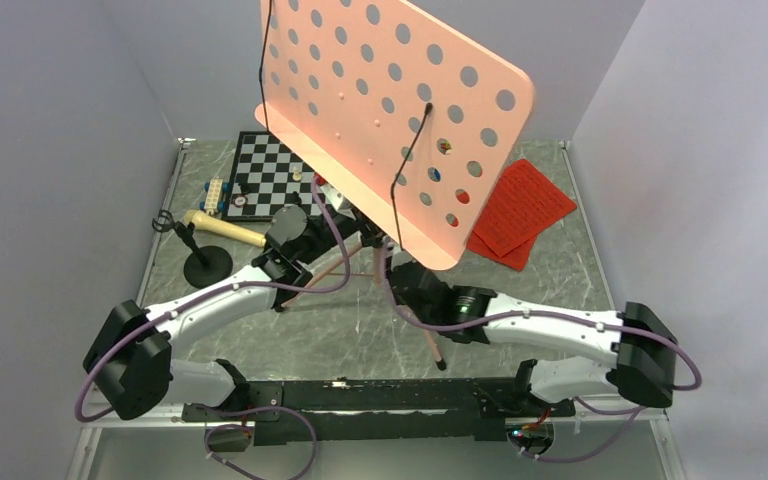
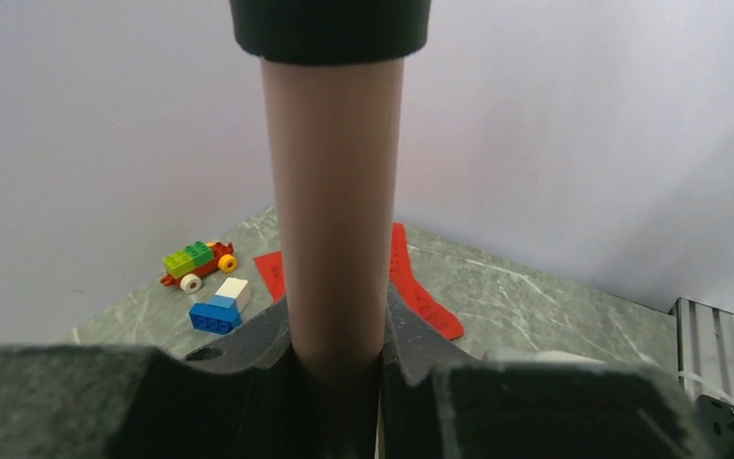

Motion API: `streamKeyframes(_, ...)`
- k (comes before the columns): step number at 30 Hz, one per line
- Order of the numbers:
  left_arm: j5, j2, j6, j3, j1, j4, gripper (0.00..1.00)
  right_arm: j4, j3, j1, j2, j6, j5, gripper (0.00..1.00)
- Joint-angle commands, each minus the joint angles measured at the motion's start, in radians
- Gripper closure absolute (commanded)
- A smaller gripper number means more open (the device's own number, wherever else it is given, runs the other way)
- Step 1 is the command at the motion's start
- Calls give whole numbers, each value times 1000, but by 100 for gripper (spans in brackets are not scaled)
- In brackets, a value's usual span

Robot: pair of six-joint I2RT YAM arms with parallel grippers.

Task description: Pack up the instrument practice props

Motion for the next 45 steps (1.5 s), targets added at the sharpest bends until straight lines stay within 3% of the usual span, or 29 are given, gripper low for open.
streamKeyframes(1, -90, -68, -51, -26, 40, 46, 72, -191, 113, 102, 142, 384, 317, 100)
streamKeyframes(6, -166, -112, -33, -42, 47, -20, 53, -243, 179, 135, 235, 537, 360, 100)
streamKeyframes(11, -209, -144, -18, -50, 49, -56, 47, -250, 239, 136, 307, 557, 345, 100)
streamKeyframes(12, -214, -147, -16, -51, 49, -59, 50, -261, 252, 136, 322, 559, 341, 100)
streamKeyframes(16, -228, -156, -3, -56, 51, -66, 84, -276, 271, 134, 308, 512, 283, 98)
streamKeyframes(19, -246, -160, 9, -54, 55, -79, 90, -274, 252, 131, 236, 451, 234, 59)
streamKeyframes(21, -246, -162, 11, -56, 57, -80, 91, -286, 237, 122, 174, 426, 201, 40)
streamKeyframes(24, -240, -164, 15, -55, 60, -90, 91, -305, 212, 106, 66, 397, 175, 17)
streamKeyframes(27, -244, -168, 19, -59, 59, -93, 91, -305, 180, 74, -32, 346, 108, 7)
streamKeyframes(30, -247, -173, 19, -62, 60, -94, 83, -283, 140, -32, -123, 329, -8, 6)
streamKeyframes(34, -247, -188, 6, -61, 60, -97, 55, -109, 43, -285, -227, 321, -355, 12)
streamKeyframes(36, -247, -197, -2, -54, 60, -101, 45, -39, 39, -363, -232, 315, -499, 14)
streamKeyframes(40, -246, -214, -28, -36, 60, -107, 39, 41, 81, -442, -170, 317, -726, 16)
streamKeyframes(45, -246, -242, -58, -33, 58, -91, 33, 160, 92, -527, -93, 426, -902, 16)
